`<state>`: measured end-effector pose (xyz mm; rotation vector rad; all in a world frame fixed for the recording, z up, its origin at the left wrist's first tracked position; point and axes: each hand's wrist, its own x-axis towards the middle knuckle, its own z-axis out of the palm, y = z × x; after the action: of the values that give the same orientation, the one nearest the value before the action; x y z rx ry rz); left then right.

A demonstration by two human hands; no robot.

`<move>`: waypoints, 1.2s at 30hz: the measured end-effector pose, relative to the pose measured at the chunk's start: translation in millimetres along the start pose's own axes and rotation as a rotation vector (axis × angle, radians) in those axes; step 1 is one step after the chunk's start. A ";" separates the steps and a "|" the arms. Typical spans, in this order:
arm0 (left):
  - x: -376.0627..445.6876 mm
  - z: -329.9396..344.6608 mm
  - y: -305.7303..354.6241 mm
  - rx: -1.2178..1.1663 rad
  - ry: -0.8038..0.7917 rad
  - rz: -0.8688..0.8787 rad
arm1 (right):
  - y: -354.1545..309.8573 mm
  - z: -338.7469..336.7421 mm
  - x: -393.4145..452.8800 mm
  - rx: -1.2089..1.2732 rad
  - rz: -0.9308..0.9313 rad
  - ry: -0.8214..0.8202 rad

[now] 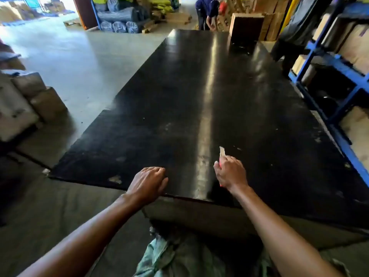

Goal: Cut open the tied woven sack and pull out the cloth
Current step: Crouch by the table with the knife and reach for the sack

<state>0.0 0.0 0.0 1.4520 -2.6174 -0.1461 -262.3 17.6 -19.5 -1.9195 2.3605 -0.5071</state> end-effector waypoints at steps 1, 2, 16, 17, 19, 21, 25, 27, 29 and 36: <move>0.7 14.1 -3.0 0.003 -0.026 -0.012 | 8.7 9.1 6.0 -0.029 0.042 -0.016; 3.2 22.7 -4.3 0.012 -0.042 -0.023 | 15.7 16.3 12.9 -0.052 0.082 0.003; -25.9 62.4 -25.7 0.009 -0.141 0.000 | 18.2 56.8 19.2 0.370 0.498 -0.086; -33.3 63.0 -27.5 -0.004 -0.104 0.037 | 12.5 52.7 9.8 0.442 0.505 -0.077; -51.6 68.4 -31.4 -0.037 -0.086 0.073 | -3.1 45.8 -13.2 0.587 0.493 -0.037; -72.7 75.4 -41.1 -0.076 -0.119 0.092 | -23.7 41.7 -44.2 0.666 0.485 0.028; -112.5 94.1 -72.2 -0.127 -0.188 0.102 | -70.5 50.6 -111.8 0.676 0.498 0.171; -133.1 106.3 -84.9 -0.138 -0.214 0.098 | -95.8 59.2 -146.3 0.687 0.488 0.172; -150.6 120.9 -96.1 -0.157 -0.219 0.064 | -112.0 76.0 -176.9 0.641 0.479 0.123; -196.1 236.0 -121.0 -0.234 -0.307 -0.136 | -102.0 196.7 -253.5 0.501 0.519 -0.223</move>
<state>162.7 106.1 -266.6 1.6310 -2.6091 -0.7189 -60.5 201.2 -216.7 -1.0475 2.1870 -0.7026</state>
